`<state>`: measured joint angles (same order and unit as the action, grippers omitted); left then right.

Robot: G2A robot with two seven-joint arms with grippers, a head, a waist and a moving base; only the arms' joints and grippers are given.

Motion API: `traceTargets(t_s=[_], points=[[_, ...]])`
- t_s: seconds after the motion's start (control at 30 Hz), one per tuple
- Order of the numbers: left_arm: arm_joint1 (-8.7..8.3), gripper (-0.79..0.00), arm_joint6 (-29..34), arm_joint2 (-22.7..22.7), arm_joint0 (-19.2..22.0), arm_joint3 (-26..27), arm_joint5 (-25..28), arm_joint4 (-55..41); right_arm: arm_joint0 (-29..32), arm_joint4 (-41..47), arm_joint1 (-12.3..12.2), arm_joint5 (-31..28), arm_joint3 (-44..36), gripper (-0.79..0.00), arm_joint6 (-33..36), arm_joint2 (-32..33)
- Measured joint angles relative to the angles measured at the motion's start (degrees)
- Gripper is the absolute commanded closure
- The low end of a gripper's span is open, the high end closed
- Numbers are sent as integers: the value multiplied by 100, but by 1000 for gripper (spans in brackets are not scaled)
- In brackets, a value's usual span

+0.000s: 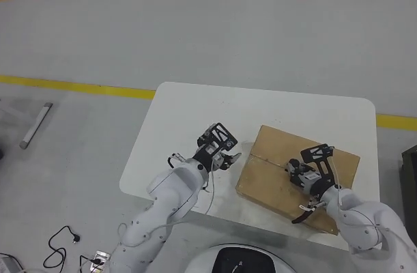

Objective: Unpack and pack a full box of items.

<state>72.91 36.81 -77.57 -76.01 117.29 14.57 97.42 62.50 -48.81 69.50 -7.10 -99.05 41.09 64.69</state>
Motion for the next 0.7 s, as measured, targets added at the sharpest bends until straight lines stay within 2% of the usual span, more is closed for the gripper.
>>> traceTargets(t_s=[0.23,0.33,0.7], points=[[36,-785,-222,462,417,-832,-275,936,80,117,-12,4,-131,0,-21,100],[75,-785,-326,657,547,-1086,-411,993,134,153,-25,6,-233,0,-38,186],[143,-785,-727,961,932,-1535,-351,1032,441,428,-86,190,-811,0,-219,718]])
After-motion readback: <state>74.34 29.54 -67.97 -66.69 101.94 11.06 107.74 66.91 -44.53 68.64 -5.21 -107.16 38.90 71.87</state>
